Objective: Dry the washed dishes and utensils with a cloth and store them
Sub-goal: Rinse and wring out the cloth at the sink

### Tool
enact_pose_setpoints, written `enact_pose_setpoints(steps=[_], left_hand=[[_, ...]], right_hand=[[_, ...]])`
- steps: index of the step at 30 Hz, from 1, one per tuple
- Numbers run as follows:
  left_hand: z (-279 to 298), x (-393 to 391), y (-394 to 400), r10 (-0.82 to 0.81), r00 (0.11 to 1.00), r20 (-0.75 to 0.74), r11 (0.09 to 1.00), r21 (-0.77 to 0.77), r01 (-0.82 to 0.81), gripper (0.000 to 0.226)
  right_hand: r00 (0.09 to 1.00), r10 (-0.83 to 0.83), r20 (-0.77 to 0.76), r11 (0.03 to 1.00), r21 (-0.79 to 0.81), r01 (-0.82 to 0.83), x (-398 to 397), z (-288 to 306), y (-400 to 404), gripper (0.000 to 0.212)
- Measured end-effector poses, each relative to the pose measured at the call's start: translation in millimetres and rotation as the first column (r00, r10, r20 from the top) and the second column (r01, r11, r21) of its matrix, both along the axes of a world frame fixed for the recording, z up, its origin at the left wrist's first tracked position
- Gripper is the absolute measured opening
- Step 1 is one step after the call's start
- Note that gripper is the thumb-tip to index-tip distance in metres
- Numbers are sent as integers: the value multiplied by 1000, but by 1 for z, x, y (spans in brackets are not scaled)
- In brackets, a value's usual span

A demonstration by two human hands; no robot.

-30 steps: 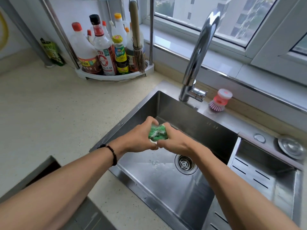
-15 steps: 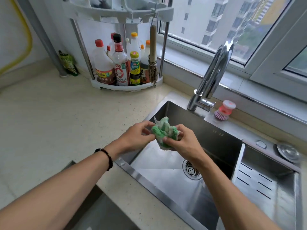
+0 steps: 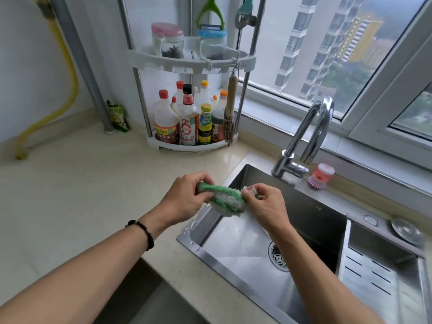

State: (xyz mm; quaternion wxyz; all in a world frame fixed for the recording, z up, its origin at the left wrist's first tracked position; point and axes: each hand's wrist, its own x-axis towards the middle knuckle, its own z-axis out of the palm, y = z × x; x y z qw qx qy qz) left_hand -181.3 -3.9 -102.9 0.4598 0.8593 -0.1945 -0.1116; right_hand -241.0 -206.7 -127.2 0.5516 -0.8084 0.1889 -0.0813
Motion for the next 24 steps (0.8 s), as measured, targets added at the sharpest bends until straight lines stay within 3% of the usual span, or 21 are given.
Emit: enact_pose_setpoints(steps=[6, 12, 16, 18, 19, 21, 23, 24], left_hand=[[30, 17, 23, 68, 969, 238, 992, 84, -91, 16], [57, 43, 27, 176, 923, 343, 952, 178, -248, 38], [76, 60, 15, 76, 937, 342, 979, 151, -135, 29], [84, 70, 12, 45, 933, 358, 982, 158, -108, 23], [88, 74, 11, 53, 927, 371, 983, 146, -115, 23], [98, 83, 10, 90, 919, 383, 982, 121, -146, 26], [107, 90, 12, 142, 918, 372, 968, 142, -207, 35], [110, 94, 14, 165, 911, 378, 956, 167, -242, 35]], right_hand=[[962, 272, -10, 962, 13, -272, 15, 34, 19, 16], [982, 181, 60, 974, -147, -171, 54, 48, 11, 15], [931, 366, -2, 877, -334, -345, 76, 71, 15, 34], [842, 540, 22, 819, -243, -519, 88, 86, 19, 59], [808, 589, 34, 802, -153, -578, 95, 92, 21, 61], [803, 592, 70, 805, -89, -586, 111, 96, 24, 42], [817, 569, 95, 818, -168, -551, 122, 96, 26, 22], [827, 551, 112, 828, -194, -526, 126, 96, 26, 22]])
